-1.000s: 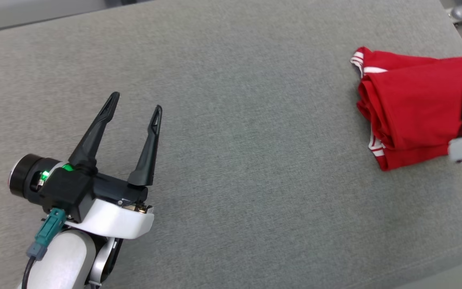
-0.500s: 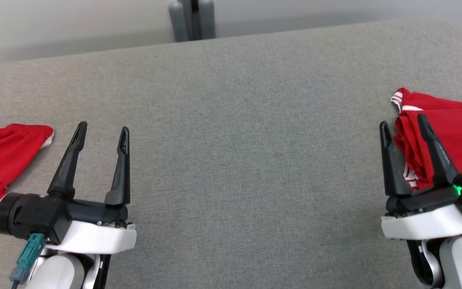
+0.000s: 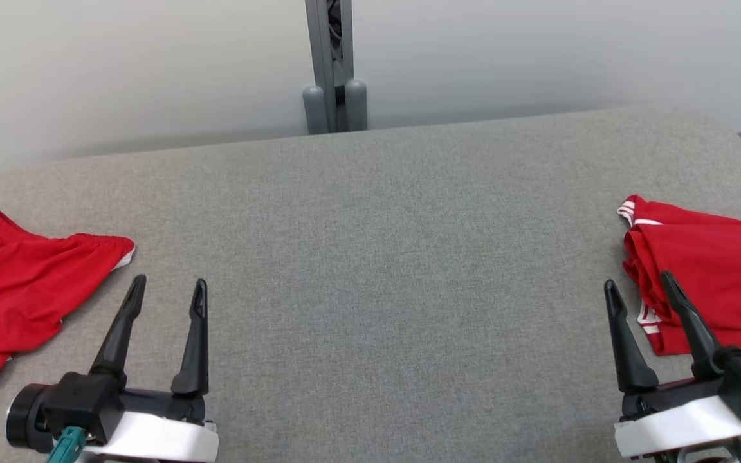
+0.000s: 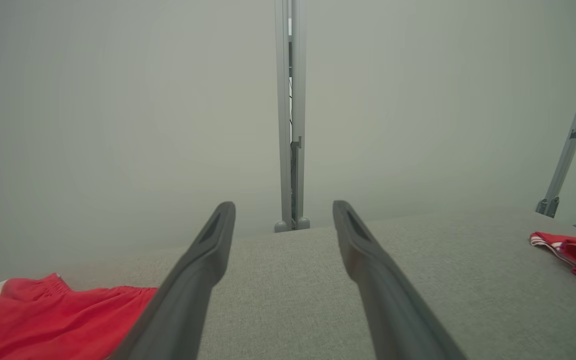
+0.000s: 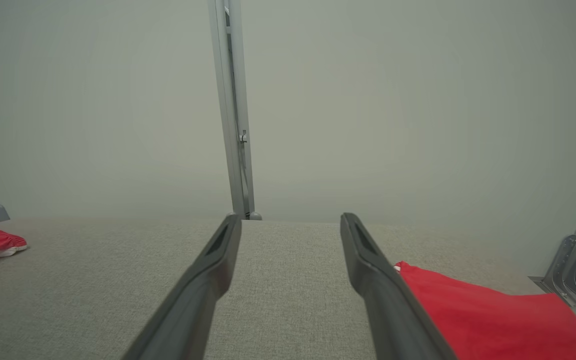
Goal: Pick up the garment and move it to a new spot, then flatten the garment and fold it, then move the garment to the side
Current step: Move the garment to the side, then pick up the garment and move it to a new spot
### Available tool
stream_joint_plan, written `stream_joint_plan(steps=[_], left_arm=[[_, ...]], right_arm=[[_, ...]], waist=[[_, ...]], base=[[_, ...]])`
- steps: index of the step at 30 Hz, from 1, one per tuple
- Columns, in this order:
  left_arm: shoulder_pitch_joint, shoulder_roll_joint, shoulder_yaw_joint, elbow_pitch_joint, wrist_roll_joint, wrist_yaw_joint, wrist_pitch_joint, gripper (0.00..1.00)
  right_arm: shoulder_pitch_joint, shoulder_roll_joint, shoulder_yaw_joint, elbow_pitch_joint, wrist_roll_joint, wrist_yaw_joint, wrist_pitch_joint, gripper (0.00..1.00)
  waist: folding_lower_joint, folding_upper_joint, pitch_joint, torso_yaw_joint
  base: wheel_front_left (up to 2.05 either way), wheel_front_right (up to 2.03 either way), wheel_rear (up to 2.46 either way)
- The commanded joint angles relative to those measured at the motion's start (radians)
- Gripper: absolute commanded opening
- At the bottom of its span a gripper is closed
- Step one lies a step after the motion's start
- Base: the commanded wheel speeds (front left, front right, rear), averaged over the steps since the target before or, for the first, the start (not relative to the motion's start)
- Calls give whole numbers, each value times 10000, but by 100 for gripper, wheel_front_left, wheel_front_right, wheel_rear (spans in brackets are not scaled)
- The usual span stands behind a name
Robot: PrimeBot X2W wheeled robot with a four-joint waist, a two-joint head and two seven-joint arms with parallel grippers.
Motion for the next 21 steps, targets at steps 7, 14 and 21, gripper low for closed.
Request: stream_joint_plan(steps=[7,14,21], left_arm=[[635,32,-42,23,-151,169,110,100],[834,33,-14,24,-274,288,255,100],[849,107,-20,55,-342,361,442,100]], right_arm=[[769,74,-113,-230,-23,-2,317,100],[968,104,-145,-349,120,-2,442,100],[924,110,-192,-382,80,-1,508,100]], waist=[[0,0,-635,10],[0,0,-777,1],[0,0,-798,2]], base=[[0,0,0],[0,0,0],[0,0,0]])
